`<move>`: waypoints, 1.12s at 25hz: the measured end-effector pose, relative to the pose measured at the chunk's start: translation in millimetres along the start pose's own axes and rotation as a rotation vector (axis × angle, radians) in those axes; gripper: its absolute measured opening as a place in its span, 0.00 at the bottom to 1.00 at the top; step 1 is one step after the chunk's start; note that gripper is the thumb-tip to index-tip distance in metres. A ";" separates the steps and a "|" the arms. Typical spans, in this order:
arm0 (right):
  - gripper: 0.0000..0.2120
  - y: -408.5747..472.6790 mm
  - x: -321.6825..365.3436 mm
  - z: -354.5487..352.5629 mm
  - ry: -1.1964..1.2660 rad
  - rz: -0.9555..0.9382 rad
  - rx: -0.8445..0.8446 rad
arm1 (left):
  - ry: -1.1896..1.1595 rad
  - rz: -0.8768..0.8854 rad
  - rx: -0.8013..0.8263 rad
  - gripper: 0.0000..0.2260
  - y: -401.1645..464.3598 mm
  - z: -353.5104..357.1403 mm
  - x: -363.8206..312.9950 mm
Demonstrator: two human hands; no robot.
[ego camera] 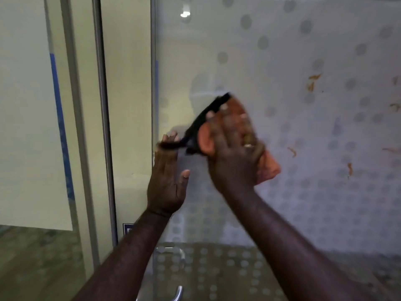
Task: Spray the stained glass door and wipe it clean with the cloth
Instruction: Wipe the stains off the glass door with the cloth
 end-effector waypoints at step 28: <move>0.30 -60.1 -202.1 -63.3 -0.081 0.728 -0.265 | 0.229 0.069 0.043 0.30 -3.9 10.0 -3.2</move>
Point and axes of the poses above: each hand's wrist, its own y-axis towards the middle knuckle, its own z-axis out of the palm, x = y × z, the point moved 9 cm from there along y, towards the middle knuckle, and after that the axes turned 4 degrees about y, right-handed, at the moved point
